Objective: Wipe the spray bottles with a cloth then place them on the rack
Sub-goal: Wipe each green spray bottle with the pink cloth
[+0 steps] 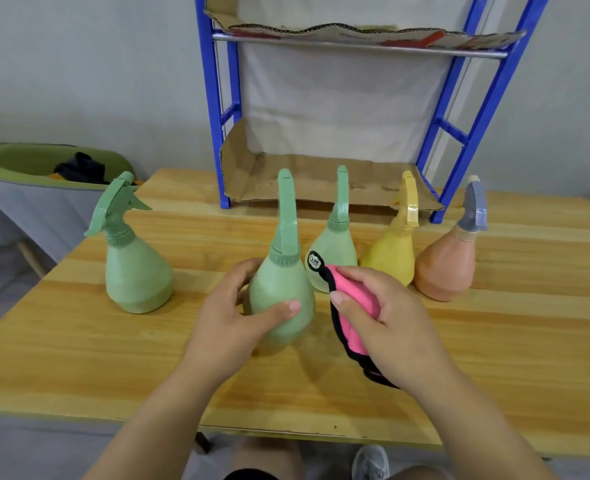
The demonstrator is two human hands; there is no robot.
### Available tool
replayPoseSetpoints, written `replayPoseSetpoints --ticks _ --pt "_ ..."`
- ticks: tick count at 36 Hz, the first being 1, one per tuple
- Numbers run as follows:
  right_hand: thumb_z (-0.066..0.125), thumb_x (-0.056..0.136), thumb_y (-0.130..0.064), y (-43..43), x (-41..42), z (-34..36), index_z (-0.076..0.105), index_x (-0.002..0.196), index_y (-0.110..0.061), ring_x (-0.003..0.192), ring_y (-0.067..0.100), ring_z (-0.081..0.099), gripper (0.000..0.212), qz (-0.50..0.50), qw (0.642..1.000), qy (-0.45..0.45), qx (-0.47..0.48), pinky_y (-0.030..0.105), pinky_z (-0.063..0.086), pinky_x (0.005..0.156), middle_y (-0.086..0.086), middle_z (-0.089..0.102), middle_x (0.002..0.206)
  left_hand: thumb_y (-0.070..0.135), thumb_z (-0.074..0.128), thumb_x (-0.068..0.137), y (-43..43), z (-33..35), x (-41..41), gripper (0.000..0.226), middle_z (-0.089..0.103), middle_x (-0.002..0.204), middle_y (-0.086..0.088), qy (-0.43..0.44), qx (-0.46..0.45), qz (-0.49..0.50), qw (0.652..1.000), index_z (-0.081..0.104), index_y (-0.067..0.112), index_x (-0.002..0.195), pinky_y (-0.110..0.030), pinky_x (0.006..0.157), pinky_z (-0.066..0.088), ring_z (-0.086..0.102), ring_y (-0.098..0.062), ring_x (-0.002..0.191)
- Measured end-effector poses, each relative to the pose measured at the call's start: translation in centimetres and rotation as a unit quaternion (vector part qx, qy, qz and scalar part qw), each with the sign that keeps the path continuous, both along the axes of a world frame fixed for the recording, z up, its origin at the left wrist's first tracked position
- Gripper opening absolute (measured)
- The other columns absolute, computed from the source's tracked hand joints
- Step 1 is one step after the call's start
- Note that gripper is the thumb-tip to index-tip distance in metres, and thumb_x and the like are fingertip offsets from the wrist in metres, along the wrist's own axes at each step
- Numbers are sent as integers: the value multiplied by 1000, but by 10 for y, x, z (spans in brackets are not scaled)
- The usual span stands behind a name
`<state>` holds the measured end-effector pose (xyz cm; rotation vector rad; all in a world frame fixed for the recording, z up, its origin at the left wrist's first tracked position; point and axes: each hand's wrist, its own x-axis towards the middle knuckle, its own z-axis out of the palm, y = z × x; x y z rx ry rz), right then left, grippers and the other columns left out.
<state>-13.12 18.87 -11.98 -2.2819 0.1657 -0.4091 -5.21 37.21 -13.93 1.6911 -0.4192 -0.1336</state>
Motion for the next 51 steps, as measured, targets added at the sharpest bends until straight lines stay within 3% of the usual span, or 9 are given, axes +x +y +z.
replayPoseSetpoints --ticks 5,9,12,16,20,24,30,43,51 --pt "57 89 -43 -5 1 -2 55 126 -40 105 -2 53 38 0 999 16 -32 19 43 89 -21 59 112 41 79 62 1 -8 14 53 62 98 34 2 34 16 999 58 40 110 -10 65 50 61 7 90" --pt "54 88 -47 -5 4 -7 53 128 -41 105 -3 52 40 6 999 28 -41 16 42 89 -23 56 113 23 78 75 1 -16 20 45 52 89 51 -14 67 17 998 51 50 98 -8 63 47 53 22 83" --pt "55 89 -46 -5 9 -8 52 127 -43 108 -5 50 38 12 999 34 -28 12 40 87 -26 54 115 22 77 76 1 -21 26 44 56 90 47 -2 69 18 997 51 51 97 -18 69 46 56 18 85" --pt "54 89 -47 -5 17 -8 52 128 -43 109 -1 51 39 19 998 41 -39 18 42 91 -23 54 116 32 80 72 4 -22 38 46 64 95 35 14 87 17 996 54 49 105 -22 76 50 61 10 91" --pt "53 90 -48 -7 25 -6 50 130 -42 106 0 51 41 23 996 58 -60 21 44 91 -21 54 117 37 81 68 6 -21 50 64 61 119 17 6 133 27 991 53 38 126 -35 95 49 55 -4 112" --pt "52 91 -47 -9 30 -4 49 132 -39 101 2 53 41 20 993 71 -90 22 46 87 -19 53 115 33 84 64 3 -18 57 75 58 123 12 -7 153 58 987 50 31 131 -36 93 51 54 -7 113" --pt "51 92 -49 -13 33 -5 47 133 -40 100 3 53 43 17 989 87 -115 21 46 87 -19 52 118 35 79 72 -8 -19 69 67 54 125 9 -77 200 93 972 49 24 131 -22 89 44 48 -3 108" --pt "49 93 -50 -13 36 -4 44 135 -41 104 7 53 43 20 979 116 -166 25 46 88 -18 51 121 51 63 81 -19 -21 91 75 49 138 2 -136 279 56 949 34 21 144 -34 102 44 49 -15 121" --pt "48 94 -50 -3 39 -1 42 135 -42 106 9 52 43 32 970 146 -193 29 47 88 -16 51 122 52 60 84 -3 -15 86 73 46 140 4 -156 371 36 915 27 28 145 -33 91 49 54 -13 113"
